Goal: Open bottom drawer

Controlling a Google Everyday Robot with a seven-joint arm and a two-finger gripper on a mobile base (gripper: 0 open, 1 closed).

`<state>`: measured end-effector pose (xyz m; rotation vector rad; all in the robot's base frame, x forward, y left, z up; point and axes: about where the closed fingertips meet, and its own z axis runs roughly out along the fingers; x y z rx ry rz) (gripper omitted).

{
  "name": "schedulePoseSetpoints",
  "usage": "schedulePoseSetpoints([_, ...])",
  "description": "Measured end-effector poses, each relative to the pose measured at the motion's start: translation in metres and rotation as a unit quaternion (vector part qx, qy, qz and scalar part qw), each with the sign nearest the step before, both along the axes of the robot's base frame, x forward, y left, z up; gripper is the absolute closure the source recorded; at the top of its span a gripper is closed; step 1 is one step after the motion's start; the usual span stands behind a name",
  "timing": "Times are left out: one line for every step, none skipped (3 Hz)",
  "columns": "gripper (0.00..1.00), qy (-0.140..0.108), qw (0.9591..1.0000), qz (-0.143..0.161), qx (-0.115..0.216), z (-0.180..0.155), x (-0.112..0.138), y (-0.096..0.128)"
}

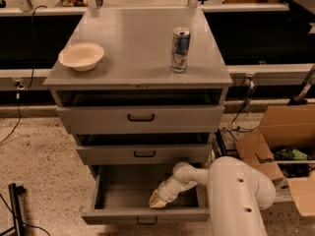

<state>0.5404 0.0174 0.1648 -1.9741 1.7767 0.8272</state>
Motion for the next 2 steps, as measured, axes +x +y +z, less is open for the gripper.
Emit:
schedulePoseSetpoints([1.0,0.02,0.9996,0.019,0.0,0.016,-0.013,0.004])
schedulePoseSetpoints([1.0,0.037,0.9987,0.035,0.006,0.033,-0.027,0.004])
